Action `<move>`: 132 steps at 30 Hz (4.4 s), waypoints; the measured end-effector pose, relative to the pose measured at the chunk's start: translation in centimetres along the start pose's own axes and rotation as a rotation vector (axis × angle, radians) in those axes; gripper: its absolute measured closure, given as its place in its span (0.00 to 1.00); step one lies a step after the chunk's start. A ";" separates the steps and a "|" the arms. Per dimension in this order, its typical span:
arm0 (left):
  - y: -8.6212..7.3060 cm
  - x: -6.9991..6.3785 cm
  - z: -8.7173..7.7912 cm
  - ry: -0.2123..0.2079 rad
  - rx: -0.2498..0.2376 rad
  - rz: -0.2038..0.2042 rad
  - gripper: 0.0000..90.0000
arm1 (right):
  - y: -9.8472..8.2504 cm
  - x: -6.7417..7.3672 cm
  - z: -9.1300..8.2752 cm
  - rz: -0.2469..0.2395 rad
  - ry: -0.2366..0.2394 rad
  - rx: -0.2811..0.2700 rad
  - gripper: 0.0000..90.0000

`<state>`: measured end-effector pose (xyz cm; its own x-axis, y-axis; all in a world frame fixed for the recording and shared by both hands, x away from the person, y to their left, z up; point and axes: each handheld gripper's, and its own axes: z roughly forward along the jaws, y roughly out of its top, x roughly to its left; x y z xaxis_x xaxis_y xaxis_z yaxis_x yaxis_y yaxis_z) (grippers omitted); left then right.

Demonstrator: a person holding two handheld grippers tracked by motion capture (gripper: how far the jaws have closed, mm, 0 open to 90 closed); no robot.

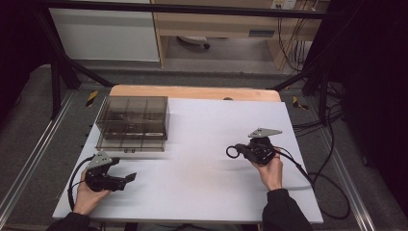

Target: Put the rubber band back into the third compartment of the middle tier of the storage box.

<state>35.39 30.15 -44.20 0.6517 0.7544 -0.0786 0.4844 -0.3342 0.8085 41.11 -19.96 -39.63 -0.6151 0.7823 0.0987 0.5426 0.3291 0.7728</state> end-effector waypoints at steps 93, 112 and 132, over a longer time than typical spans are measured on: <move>0.1 0.0 -0.1 -0.008 -0.007 0.002 0.06 | 8.7 11.1 8.1 -0.117 0.097 -0.034 0.98; 0.0 0.1 -0.1 -0.011 -0.007 -0.003 0.07 | 10.3 12.8 10.0 -0.119 0.096 -0.041 0.98; 0.0 0.1 -0.1 -0.012 -0.007 -0.002 0.06 | 11.4 14.1 11.9 -0.111 0.104 -0.048 0.98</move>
<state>35.40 30.28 -44.14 0.6579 0.7480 -0.0875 0.4817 -0.3286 0.8124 45.41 1.14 -36.93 -0.7269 0.6828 0.0737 0.4416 0.3826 0.8115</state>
